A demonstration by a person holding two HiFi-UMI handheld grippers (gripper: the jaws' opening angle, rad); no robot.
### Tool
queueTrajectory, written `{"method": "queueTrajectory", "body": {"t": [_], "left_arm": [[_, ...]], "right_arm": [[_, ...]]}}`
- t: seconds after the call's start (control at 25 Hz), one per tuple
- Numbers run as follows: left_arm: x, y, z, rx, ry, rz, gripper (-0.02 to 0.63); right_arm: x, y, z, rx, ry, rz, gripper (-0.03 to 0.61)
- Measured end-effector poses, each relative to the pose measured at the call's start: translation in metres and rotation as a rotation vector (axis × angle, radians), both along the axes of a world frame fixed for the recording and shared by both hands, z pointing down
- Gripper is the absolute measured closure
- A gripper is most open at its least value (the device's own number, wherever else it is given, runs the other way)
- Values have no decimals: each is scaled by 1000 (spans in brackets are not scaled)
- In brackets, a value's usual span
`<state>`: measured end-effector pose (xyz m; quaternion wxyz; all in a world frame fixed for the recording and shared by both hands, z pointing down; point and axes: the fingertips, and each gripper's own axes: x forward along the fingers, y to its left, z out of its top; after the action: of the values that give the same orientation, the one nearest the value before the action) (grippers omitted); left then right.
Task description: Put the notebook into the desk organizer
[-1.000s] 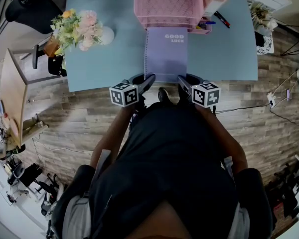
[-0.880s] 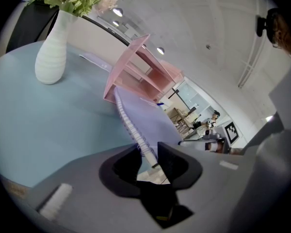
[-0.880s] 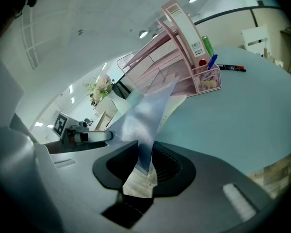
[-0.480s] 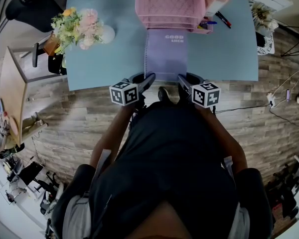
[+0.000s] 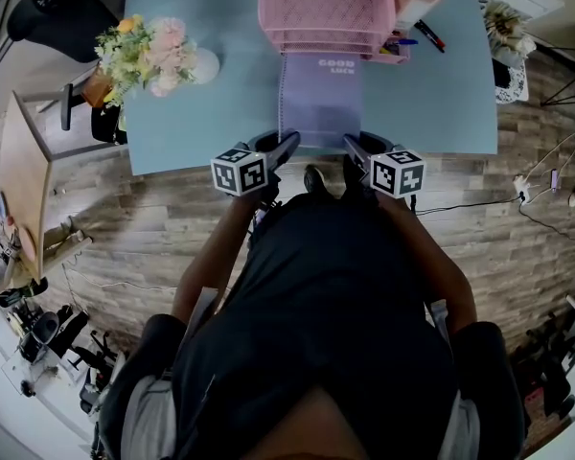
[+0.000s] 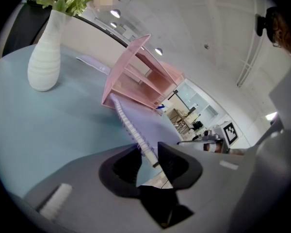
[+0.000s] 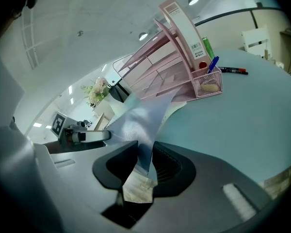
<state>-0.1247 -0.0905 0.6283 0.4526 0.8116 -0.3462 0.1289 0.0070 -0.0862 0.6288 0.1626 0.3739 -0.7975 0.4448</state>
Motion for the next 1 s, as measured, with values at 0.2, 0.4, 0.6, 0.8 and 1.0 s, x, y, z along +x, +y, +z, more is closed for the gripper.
{"method": "queueTrajectory", "body": {"t": [0.2, 0.4, 0.6, 0.8, 1.0], "left_arm": [[-2, -13, 3, -1, -4, -7, 449], [-2, -22, 8, -1, -6, -12, 449], [1, -26, 10, 2, -9, -17, 449], [5, -31, -1, 66, -10, -29, 449], [12, -32, 14, 10, -18, -24, 449]], "right_arm": [[-1, -14, 2, -3, 7, -2, 483], [-2, -23, 5, -6, 14, -11, 485], [1, -27, 4, 19, 39, -31, 485], [5, -34, -5, 73, 50, -41, 483], [12, -35, 10, 18, 56, -35, 483]]}}
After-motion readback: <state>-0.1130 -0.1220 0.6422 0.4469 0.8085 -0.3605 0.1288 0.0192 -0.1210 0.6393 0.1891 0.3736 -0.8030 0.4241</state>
